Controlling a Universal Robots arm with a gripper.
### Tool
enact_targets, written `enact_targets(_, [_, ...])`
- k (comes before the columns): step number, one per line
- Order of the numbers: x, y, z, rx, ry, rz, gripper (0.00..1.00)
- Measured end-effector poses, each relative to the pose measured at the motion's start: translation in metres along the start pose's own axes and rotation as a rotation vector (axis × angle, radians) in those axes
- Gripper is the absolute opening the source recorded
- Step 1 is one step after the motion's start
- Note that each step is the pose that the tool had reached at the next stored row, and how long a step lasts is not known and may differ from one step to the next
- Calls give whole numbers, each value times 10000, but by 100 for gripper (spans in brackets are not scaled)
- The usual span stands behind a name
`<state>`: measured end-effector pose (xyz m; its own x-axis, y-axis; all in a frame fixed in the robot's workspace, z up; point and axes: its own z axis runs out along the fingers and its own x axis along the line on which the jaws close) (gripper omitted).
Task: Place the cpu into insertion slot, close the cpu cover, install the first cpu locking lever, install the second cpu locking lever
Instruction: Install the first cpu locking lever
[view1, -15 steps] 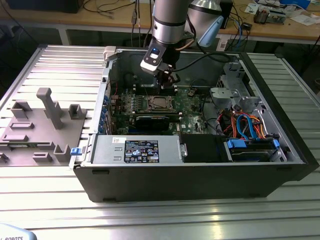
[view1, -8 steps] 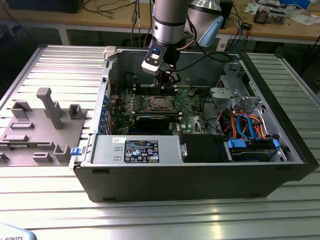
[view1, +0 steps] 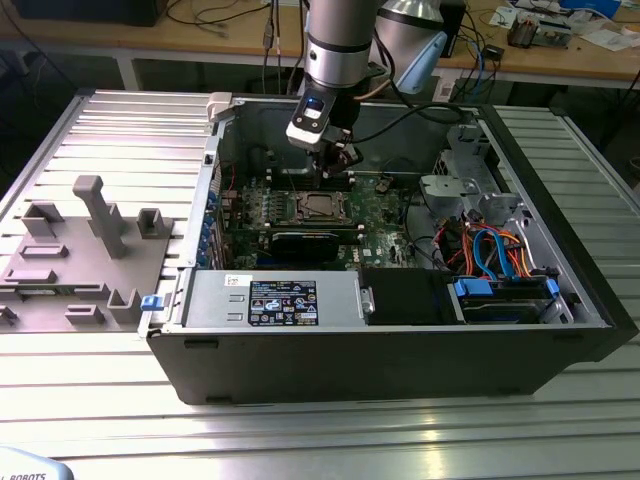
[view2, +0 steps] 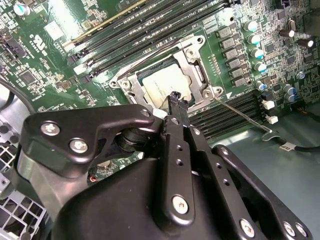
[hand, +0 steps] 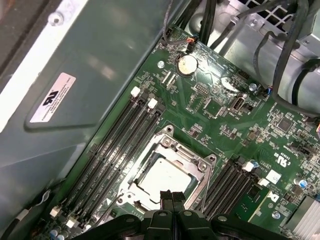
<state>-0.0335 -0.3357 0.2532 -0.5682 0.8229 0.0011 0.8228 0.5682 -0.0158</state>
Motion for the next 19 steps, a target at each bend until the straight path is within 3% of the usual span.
enact_targets(19, [0, 0, 0, 1, -15, -956, 11])
